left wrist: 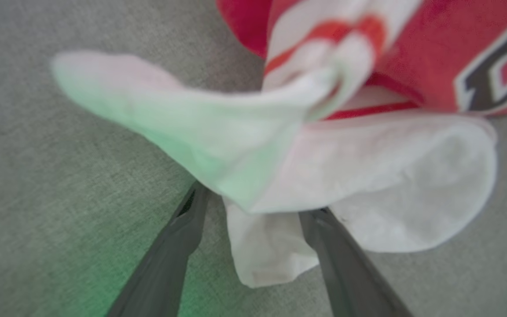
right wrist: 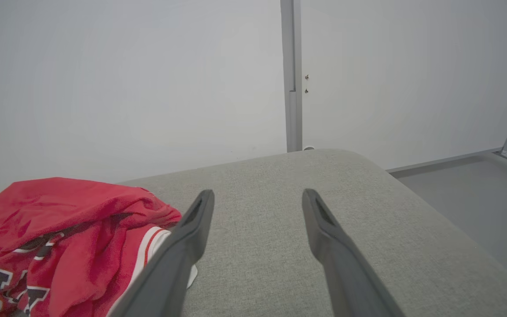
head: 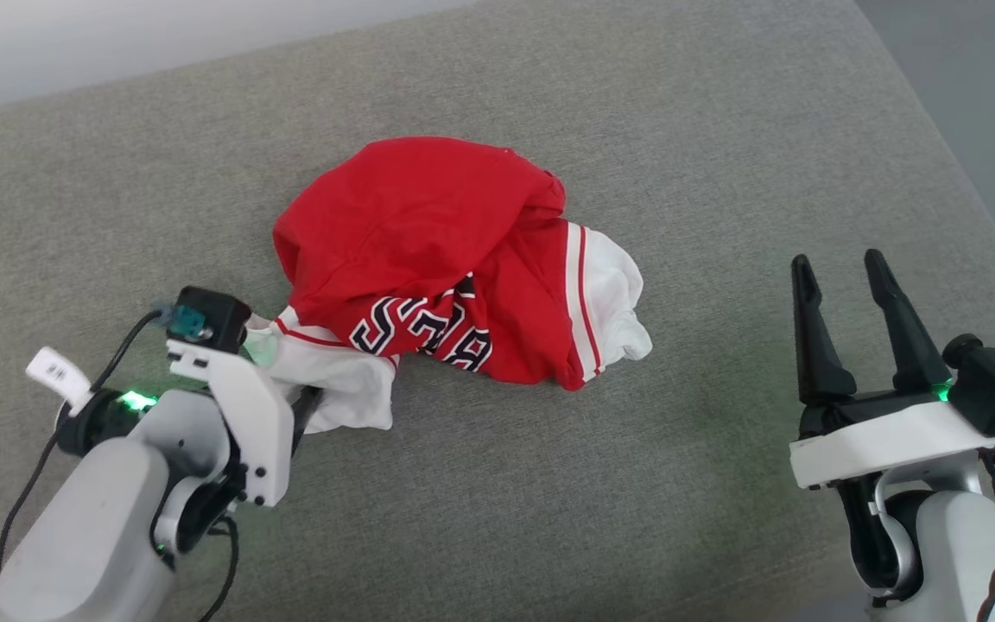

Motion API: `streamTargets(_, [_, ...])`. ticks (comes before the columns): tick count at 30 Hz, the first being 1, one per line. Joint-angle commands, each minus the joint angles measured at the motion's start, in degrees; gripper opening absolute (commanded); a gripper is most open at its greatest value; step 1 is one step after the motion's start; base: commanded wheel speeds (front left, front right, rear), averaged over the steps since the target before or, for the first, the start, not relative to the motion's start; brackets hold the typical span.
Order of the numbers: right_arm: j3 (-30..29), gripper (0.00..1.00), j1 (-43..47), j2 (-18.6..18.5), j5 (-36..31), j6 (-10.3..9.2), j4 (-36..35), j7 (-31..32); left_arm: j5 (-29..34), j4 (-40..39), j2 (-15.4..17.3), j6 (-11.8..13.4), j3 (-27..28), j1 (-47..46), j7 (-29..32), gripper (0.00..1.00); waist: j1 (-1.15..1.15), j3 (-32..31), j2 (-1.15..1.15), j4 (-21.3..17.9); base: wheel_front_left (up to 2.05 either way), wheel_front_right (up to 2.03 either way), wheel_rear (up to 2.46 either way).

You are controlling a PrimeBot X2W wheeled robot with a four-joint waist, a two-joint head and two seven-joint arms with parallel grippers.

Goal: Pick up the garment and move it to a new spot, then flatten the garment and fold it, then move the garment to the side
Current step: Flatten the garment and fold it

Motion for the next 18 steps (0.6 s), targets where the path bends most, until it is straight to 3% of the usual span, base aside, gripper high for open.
streamTargets(1, [0.2, 1.00, -0.6, 0.1, 0.3, -0.12, 0.4, -0.5, 0.8, 3.9, -0.6, 0.5, -2.0, 1.7, 2.8, 0.87, 0.00, 0.3, 0.00, 0.3, 0.00, 0.00, 0.00])
streamTargets(2, [0.1, 1.00, -0.8, 0.1, 0.4, -0.12, 0.6, -0.5, 1.1, 4.8, -0.9, 0.5, -2.8, 1.5, 4.1, 0.40, 0.00, 0.3, 0.00, 0.6, 0.00, 0.00, 0.00])
streamTargets(3, [0.0, 1.00, -0.9, 0.1, 0.1, -0.12, 0.8, -0.4, 1.1, 5.7, -1.1, 0.0, -3.7, 1.4, 5.4, 0.00, 0.00, 0.3, 0.00, 0.8, 0.00, 0.00, 0.00])
streamTargets(10, [-0.7, 1.00, -1.8, 0.1, -0.3, -0.12, 1.5, -0.3, -1.1, 6.7, -1.2, -1.6, -4.0, -0.5, 9.4, 0.00, 0.00, -0.1, 0.00, 3.1, 0.00, 0.00, 0.00])
streamTargets(18, [-2.6, 1.00, -1.1, 0.1, -0.8, -0.12, 1.1, 0.7, -3.9, -5.9, 5.1, 1.2, 2.4, -0.1, 9.4, 0.00, 0.00, -1.8, 0.00, 6.7, 0.00, 0.00, 0.00])
